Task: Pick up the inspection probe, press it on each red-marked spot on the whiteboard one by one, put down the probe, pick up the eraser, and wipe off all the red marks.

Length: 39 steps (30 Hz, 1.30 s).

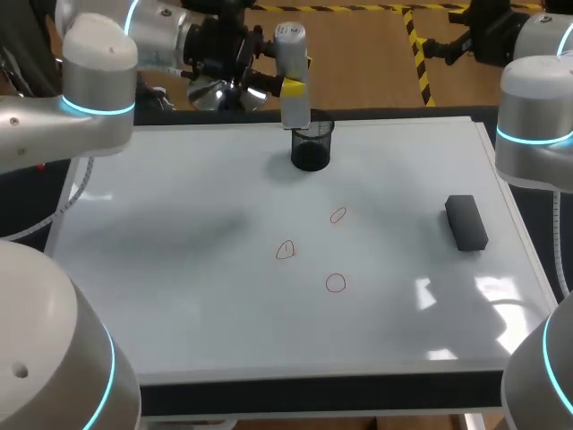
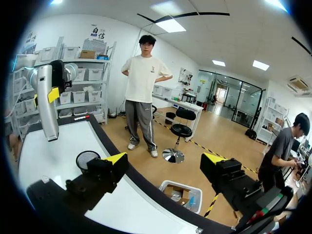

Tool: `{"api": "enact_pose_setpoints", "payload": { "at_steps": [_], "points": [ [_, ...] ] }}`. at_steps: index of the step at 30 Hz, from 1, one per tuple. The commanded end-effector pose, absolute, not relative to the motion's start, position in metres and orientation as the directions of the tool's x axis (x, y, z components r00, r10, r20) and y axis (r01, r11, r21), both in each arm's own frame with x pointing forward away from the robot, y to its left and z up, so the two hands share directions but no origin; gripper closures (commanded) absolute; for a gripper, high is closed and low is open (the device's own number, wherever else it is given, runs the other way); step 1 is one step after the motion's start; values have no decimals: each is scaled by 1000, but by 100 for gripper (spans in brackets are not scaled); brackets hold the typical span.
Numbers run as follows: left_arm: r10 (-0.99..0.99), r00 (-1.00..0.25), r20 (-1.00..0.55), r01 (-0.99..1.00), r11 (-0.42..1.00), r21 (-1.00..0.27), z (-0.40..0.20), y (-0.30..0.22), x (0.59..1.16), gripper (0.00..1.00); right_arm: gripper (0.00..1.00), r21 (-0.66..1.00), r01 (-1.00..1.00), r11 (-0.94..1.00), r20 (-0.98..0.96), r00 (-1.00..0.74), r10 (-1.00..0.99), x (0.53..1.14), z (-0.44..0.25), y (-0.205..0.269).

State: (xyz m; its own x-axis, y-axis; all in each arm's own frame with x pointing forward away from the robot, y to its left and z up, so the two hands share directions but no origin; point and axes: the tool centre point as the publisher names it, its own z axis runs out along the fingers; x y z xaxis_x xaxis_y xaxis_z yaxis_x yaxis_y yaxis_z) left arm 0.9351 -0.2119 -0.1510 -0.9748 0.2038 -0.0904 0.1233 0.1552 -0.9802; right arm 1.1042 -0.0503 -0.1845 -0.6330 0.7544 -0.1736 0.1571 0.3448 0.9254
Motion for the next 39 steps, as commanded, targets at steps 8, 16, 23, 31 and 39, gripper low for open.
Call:
{"api": "enact_pose_setpoints", "payload": {
  "at_steps": [8,16,23,31,39],
  "points": [
    [204,-975,-91,124,155,-980,-150,-212,935,100,0,925,157,345,-174,-633,754,1104,-184,-50],
    [206,-973,-105,139,158,-978,-148,-205,918,100,0,925,157,345,-174,-633,754,1104,-184,-50],
    [198,-975,-96,127,150,-981,-147,-198,898,100,0,925,157,345,-174,-633,754,1104,-184,-50],
    [219,-969,-116,144,113,-983,-151,-198,870,100,0,925,157,345,-174,-633,754,1104,-184,-50],
    [226,-967,-119,139,75,-987,-166,-200,844,100,0,925,157,345,-174,-633,754,1104,-184,-50]
  ]
}}
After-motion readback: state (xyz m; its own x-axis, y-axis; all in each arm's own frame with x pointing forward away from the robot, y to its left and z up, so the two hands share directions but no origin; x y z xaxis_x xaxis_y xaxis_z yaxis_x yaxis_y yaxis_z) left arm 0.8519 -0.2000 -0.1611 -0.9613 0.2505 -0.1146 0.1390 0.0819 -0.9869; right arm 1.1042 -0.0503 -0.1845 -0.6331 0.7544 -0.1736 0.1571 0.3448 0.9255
